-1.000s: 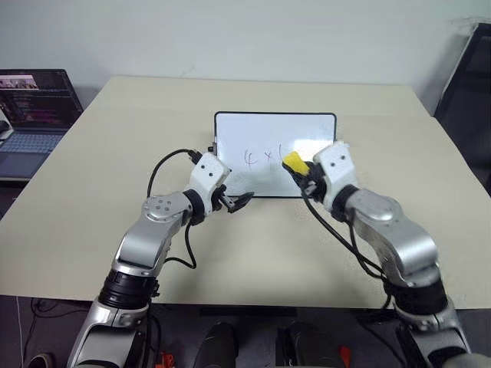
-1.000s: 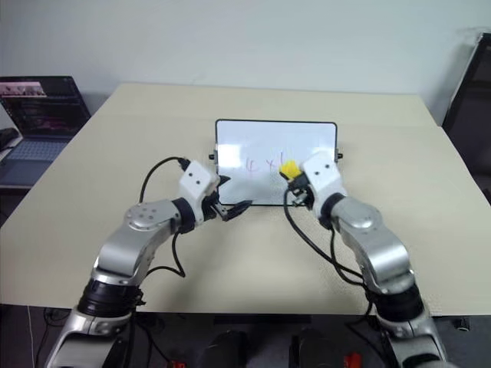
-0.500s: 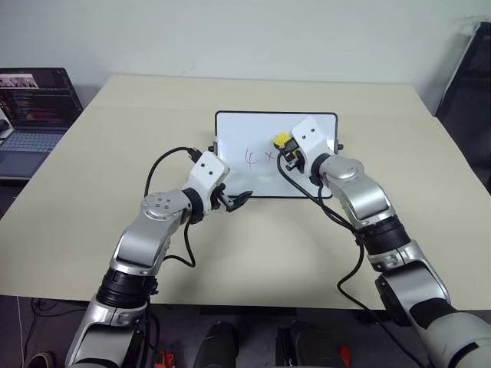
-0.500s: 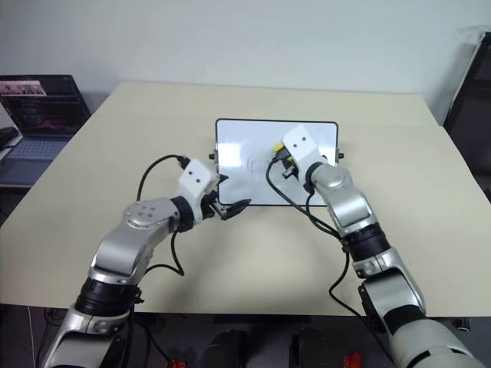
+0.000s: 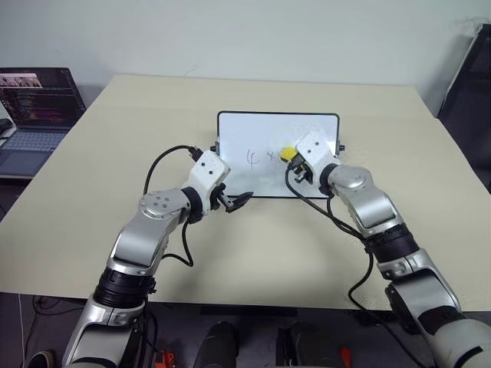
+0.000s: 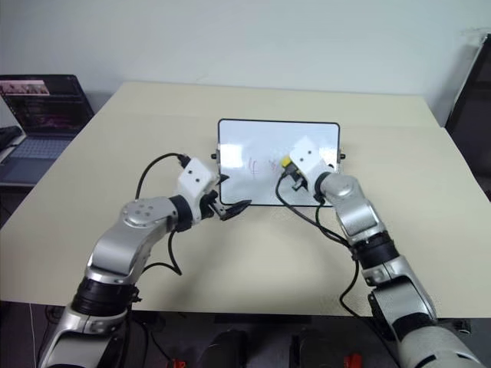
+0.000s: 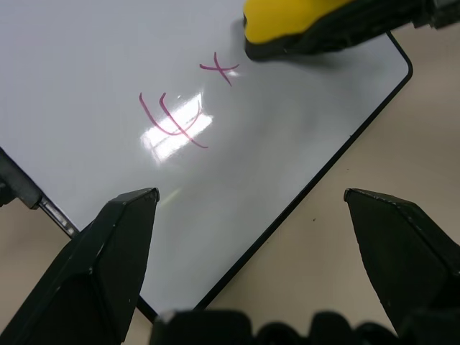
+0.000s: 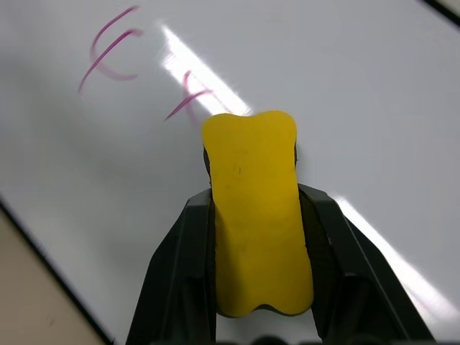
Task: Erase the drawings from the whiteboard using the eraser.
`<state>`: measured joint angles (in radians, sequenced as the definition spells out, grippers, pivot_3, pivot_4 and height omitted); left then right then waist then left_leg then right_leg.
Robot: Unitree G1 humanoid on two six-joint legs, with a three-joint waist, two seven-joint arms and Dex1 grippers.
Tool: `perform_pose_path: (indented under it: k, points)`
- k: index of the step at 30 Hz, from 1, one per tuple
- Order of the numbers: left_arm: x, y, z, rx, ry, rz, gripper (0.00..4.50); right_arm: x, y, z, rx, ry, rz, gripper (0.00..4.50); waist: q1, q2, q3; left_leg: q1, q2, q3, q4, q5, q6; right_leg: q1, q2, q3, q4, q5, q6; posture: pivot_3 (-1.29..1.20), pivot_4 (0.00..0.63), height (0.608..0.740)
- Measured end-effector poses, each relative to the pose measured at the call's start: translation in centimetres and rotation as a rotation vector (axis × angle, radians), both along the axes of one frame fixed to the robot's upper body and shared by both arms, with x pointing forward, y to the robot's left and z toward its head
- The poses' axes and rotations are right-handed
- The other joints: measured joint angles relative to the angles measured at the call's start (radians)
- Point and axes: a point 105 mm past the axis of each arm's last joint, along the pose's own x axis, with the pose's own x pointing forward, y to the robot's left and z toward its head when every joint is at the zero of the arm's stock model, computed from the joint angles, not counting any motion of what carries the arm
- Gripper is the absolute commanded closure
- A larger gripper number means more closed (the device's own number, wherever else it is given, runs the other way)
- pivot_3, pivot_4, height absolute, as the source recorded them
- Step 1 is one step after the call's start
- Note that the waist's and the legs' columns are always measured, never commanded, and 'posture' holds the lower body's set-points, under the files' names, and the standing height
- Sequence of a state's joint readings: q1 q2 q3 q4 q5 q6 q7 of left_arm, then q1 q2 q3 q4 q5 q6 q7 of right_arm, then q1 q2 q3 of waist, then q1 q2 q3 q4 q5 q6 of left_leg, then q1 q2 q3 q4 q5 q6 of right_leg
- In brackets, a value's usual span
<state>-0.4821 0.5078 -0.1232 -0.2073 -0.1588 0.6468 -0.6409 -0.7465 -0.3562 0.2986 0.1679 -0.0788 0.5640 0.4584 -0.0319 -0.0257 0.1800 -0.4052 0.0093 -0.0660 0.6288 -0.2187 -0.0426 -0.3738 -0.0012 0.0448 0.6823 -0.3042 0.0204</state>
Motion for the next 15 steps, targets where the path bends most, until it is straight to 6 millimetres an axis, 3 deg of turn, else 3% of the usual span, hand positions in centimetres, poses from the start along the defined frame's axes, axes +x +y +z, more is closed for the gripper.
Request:
perform_pose_path:
  k: [7,15]
  points:
    - [-0.1,-0.3,-0.1,0.003,0.003,-0.015,0.00,-0.6,0.0,-0.6,-0.030,0.029,0.007,3.31,-0.002,0.000,0.000,0.002,0.000,0.000,0.000,0.000,0.000,0.001,0.000,0.001,0.001,0.000,0.000,0.00,0.150,0.740]
    - [0.2,-0.3,0.1,-0.033,-0.007,0.013,0.00,0.3,0.0,0.9,0.077,-0.035,-0.056,3.31,-0.001,0.000,0.000,0.001,0.000,0.000,0.000,0.000,0.000,0.000,0.000,0.001,0.000,0.000,0.000,0.00,0.150,0.740]
